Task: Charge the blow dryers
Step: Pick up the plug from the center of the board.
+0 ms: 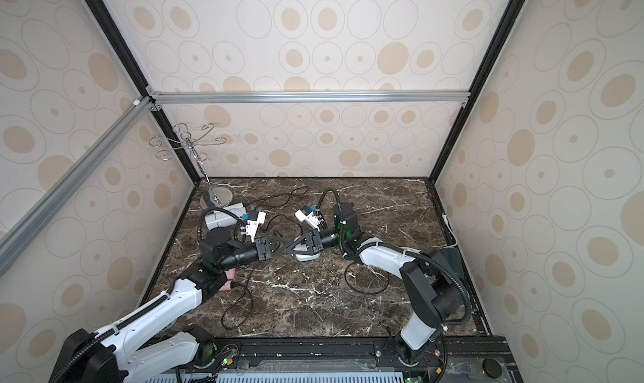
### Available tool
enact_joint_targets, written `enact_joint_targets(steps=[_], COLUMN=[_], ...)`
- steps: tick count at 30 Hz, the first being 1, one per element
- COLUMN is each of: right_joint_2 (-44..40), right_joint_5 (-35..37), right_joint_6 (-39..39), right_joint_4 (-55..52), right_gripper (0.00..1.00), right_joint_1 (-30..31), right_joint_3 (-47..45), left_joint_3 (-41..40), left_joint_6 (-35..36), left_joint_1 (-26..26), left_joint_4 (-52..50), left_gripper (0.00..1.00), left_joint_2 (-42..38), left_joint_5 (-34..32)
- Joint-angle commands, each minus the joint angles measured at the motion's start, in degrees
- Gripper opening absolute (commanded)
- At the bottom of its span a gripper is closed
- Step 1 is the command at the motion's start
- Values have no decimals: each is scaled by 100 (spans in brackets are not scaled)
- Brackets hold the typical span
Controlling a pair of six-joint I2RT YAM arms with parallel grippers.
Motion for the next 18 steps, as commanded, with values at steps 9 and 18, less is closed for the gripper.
enact_joint_targets(steps=[9,18], right_joint_2=[-107,-1308], right_joint_5=[-35,1359], right_joint_6=[283,-2141], right_joint_4=[535,-2982], right_gripper=[23,49], right_joint_1=[-36,-1129], right_joint_3=[-14,4], left_joint_3=[292,1310], left_joint_6=[165,1097], left_joint_1=[-32,-37], left_joint_4=[-28,-2456], left_gripper=[0,0], left_joint_2=[68,599], left_joint_5=[470,-1783])
